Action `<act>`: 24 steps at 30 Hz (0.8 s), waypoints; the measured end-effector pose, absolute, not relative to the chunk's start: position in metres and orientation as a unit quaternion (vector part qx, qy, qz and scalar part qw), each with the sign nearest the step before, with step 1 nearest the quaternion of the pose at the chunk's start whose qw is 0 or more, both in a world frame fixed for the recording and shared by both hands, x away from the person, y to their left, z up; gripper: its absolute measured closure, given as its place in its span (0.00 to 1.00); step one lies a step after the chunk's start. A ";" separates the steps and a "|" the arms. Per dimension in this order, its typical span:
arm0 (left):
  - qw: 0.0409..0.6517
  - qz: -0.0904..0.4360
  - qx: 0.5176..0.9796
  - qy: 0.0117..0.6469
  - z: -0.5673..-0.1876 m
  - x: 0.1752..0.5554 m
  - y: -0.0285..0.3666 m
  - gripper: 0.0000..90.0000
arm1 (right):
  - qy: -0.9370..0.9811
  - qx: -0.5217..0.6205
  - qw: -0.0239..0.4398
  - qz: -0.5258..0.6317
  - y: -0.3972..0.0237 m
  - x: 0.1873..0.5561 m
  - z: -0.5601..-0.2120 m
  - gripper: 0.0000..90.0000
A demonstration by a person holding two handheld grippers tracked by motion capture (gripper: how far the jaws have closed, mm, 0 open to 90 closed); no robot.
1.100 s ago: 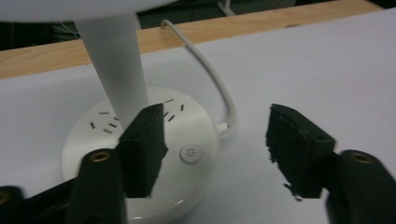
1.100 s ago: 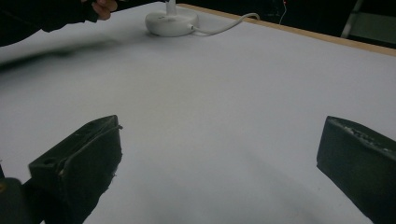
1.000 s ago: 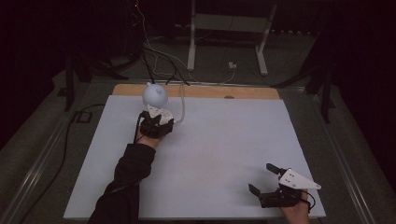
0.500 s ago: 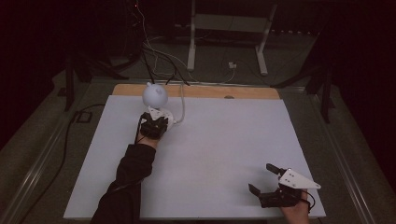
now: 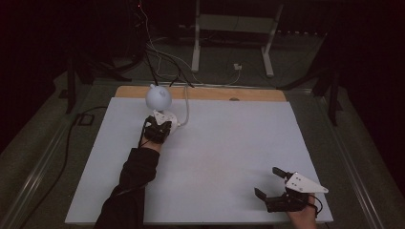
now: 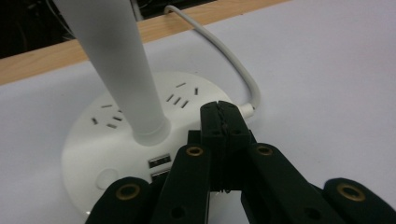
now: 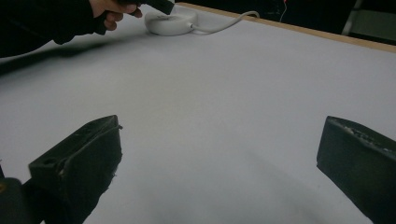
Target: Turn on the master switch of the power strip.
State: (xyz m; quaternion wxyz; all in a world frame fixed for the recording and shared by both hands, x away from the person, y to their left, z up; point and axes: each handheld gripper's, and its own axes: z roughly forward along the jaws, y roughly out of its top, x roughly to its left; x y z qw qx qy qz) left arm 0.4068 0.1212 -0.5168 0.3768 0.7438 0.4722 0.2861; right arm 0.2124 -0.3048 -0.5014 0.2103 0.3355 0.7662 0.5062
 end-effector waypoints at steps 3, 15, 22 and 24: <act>0.370 0.290 0.746 0.471 -0.518 0.408 0.120 1.00 | 0.766 0.336 0.210 0.506 -0.305 0.213 -0.502 0.00; 0.359 0.299 0.752 0.466 -0.521 0.410 0.119 1.00 | 0.767 0.336 0.208 0.506 -0.305 0.213 -0.502 0.00; 0.357 0.300 0.753 0.465 -0.521 0.412 0.117 1.00 | 0.767 0.336 0.208 0.506 -0.305 0.213 -0.502 0.00; 0.355 0.301 0.754 0.464 -0.521 0.412 0.117 1.00 | 0.767 0.336 0.208 0.506 -0.305 0.212 -0.502 0.00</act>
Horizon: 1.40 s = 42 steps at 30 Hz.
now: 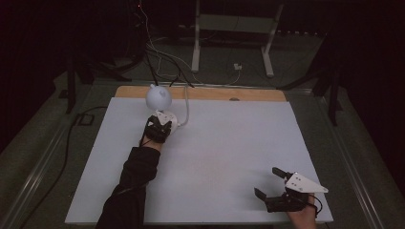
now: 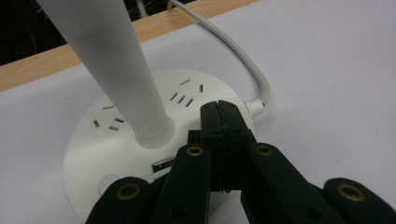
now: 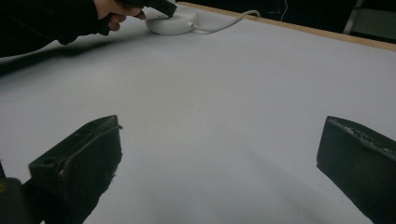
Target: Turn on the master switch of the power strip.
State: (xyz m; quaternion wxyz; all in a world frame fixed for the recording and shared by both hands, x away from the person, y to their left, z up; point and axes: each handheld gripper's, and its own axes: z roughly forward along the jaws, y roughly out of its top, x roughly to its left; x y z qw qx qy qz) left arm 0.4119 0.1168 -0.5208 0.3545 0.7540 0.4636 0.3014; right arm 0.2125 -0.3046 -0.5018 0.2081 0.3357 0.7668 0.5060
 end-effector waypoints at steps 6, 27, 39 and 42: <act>0.348 0.308 0.755 0.462 -0.521 0.413 0.116 1.00 | 0.767 0.335 0.209 0.506 -0.304 0.212 -0.502 0.00; 0.330 0.308 0.771 0.449 -0.521 0.415 0.114 1.00 | 0.767 0.337 0.206 0.505 -0.304 0.213 -0.503 0.00; 0.297 0.309 0.791 0.437 -0.517 0.418 0.106 1.00 | 0.767 0.336 0.206 0.507 -0.304 0.213 -0.502 0.00; 0.305 0.316 0.785 0.437 -0.519 0.416 0.107 1.00 | 0.767 0.333 0.208 0.507 -0.304 0.212 -0.501 0.00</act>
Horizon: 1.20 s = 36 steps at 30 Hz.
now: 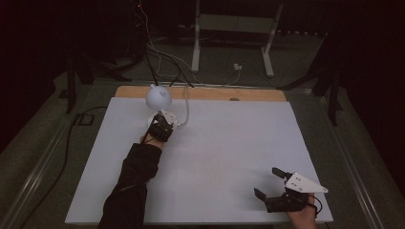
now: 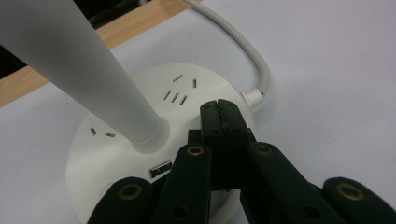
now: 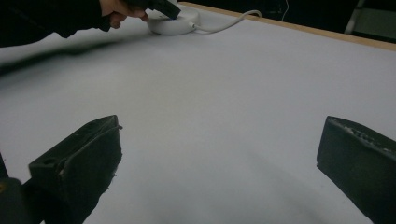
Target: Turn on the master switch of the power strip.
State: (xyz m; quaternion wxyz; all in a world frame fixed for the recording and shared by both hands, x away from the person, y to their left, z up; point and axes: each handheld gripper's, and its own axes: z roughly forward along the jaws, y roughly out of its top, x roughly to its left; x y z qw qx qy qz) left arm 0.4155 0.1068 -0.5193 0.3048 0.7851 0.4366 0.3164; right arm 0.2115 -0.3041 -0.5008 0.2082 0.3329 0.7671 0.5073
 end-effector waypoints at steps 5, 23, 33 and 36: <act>0.307 0.313 0.784 0.440 -0.519 0.416 0.107 1.00 | 0.765 0.337 0.207 0.508 -0.306 0.212 -0.501 0.00; 0.346 0.298 0.772 0.442 -0.506 0.409 0.115 1.00 | 0.764 0.335 0.208 0.511 -0.306 0.212 -0.500 0.00; 0.364 0.255 0.779 0.442 -0.492 0.402 0.112 1.00 | 0.763 0.336 0.208 0.511 -0.306 0.212 -0.500 0.00; 0.371 0.237 0.784 0.437 -0.487 0.399 0.114 1.00 | 0.763 0.336 0.208 0.512 -0.306 0.212 -0.500 0.00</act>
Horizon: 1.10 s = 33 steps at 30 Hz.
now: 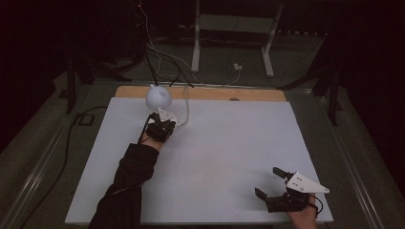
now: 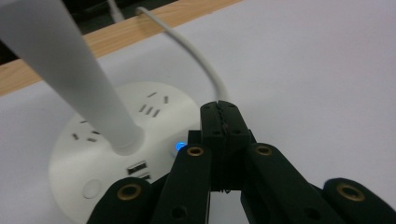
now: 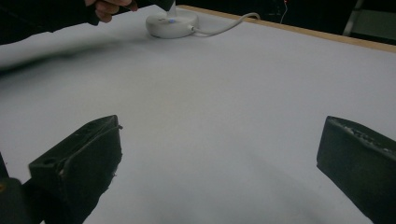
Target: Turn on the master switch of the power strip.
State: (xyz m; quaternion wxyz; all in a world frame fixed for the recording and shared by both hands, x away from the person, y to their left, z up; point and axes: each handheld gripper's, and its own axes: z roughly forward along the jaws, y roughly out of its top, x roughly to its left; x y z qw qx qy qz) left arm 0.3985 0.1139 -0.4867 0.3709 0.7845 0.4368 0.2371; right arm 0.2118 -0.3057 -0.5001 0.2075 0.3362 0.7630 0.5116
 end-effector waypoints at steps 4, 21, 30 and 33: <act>0.384 0.211 0.791 0.427 -0.482 0.396 0.120 1.00 | 0.763 0.339 0.205 0.511 -0.306 0.212 -0.501 0.00; 0.399 0.142 0.808 0.409 -0.475 0.378 0.130 0.44 | 0.763 0.339 0.205 0.510 -0.305 0.212 -0.501 0.00; 0.415 0.089 0.827 0.368 -0.470 0.362 0.141 0.00 | 0.764 0.339 0.205 0.509 -0.305 0.212 -0.501 0.00; 0.427 0.087 0.825 0.359 -0.467 0.353 0.147 0.00 | 0.764 0.339 0.206 0.509 -0.305 0.212 -0.501 0.00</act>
